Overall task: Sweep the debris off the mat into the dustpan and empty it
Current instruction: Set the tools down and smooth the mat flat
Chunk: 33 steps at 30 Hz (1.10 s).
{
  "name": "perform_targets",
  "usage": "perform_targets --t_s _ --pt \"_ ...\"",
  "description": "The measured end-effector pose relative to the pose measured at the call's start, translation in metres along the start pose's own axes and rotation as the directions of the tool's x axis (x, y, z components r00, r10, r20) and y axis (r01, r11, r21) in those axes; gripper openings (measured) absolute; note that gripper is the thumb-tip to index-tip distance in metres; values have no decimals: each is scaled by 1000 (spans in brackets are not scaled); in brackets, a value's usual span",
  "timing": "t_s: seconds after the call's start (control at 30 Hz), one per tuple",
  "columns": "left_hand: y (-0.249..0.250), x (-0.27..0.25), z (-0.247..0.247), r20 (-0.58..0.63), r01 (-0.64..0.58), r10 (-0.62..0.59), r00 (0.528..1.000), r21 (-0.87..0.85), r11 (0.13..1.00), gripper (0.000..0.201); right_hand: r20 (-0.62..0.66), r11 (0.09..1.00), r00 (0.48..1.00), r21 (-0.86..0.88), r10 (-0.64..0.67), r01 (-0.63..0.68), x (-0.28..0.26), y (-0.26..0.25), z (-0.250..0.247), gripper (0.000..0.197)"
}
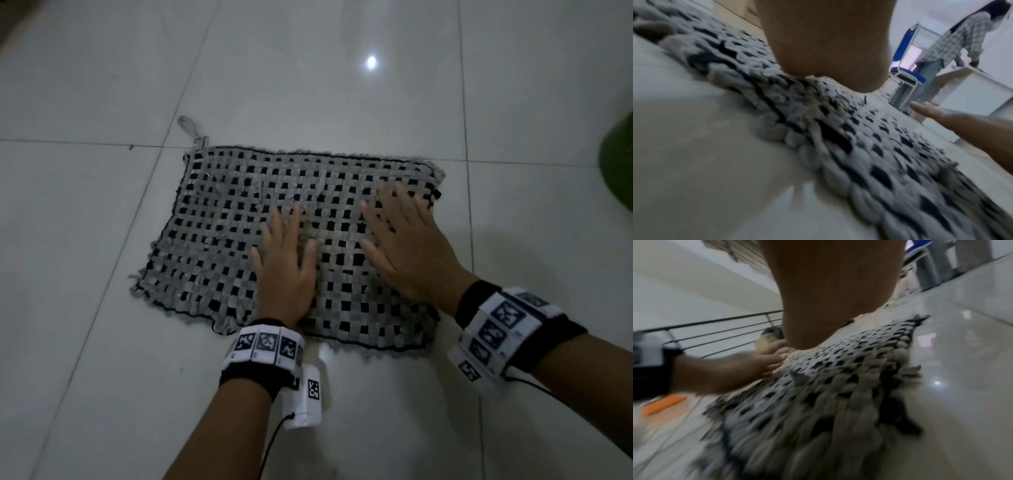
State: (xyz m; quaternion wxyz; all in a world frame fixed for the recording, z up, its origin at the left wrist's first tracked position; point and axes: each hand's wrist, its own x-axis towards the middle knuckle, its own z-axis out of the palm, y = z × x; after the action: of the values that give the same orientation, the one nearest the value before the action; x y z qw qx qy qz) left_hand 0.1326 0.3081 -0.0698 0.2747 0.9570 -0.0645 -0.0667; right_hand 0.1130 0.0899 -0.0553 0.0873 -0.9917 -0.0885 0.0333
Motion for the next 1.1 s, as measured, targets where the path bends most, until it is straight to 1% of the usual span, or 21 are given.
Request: perform_targets --t_s 0.03,0.07,0.1,0.13,0.2,0.27,0.4,0.5,0.53,0.57,0.6,0.67,0.7,0.77,0.8,0.87,0.9,0.97,1.03,1.07,1.1 --pt "-6 1 -7 -63 0 -2 998 -20 1000 62 3 999 999 14 -47 47 -9 -8 4 67" --pt "-14 2 -13 -116 18 -12 993 53 998 66 27 995 995 26 -96 95 -18 -15 10 66" --pt "-25 2 -18 -146 62 -37 989 168 984 66 59 991 990 34 -129 127 -27 -20 17 66" --pt "-36 3 -21 -151 123 -85 985 264 956 62 84 990 986 34 -143 141 -34 -20 24 67" --pt "-56 1 -24 -117 245 -217 969 354 903 59 110 990 984 21 -143 142 -44 -16 32 70" --pt "-69 -2 -24 -103 288 -270 957 377 880 64 124 990 982 12 -142 142 -48 -13 34 74" --pt "-70 -4 -23 -133 301 -270 954 389 871 65 137 990 981 1 -140 141 -47 -14 31 78" --pt "-67 0 -31 -28 312 -327 945 379 871 66 151 991 979 13 -134 133 -47 -16 28 78" --pt "-65 1 -35 10 314 -338 941 345 885 66 152 990 978 24 -139 137 -47 -15 26 77" --pt "-62 1 -41 21 304 -322 946 279 911 64 155 989 977 50 -146 140 -46 -15 23 76" --pt "-57 -3 -49 0 270 -274 962 189 944 59 155 987 977 96 -144 131 -45 -16 20 74" --pt "-37 -18 -57 -103 130 -124 987 50 990 39 163 978 981 196 -107 74 -39 -16 9 69" --pt "-24 -27 -57 -102 69 -63 993 53 996 30 158 972 984 231 -87 49 -35 -17 2 65" --pt "1 -42 -52 19 -23 21 1000 107 994 23 129 964 988 262 -81 45 -26 -19 -9 56" --pt "13 -45 -47 106 -46 32 994 132 990 22 105 964 989 258 -100 70 -22 -19 -13 49" --pt "28 -46 -36 236 -76 35 971 167 983 21 77 964 981 216 -176 156 -17 -18 -18 38" --pt "34 -43 -33 273 -84 33 961 180 980 20 78 964 978 200 -194 175 -17 -17 -23 35" --pt "43 -34 -35 379 -69 -13 925 201 977 18 125 970 977 194 -174 148 -20 -11 -32 33" --pt "50 -29 -42 542 -26 -89 836 202 979 19 246 971 961 227 -128 71 -31 -8 -46 27" --pt "54 -26 -48 608 -29 -99 787 197 980 20 294 968 949 246 -114 40 -37 -6 -54 22" --pt "58 -24 -55 674 -48 -101 732 198 979 22 387 970 918 244 -81 -17 -43 -5 -65 18"
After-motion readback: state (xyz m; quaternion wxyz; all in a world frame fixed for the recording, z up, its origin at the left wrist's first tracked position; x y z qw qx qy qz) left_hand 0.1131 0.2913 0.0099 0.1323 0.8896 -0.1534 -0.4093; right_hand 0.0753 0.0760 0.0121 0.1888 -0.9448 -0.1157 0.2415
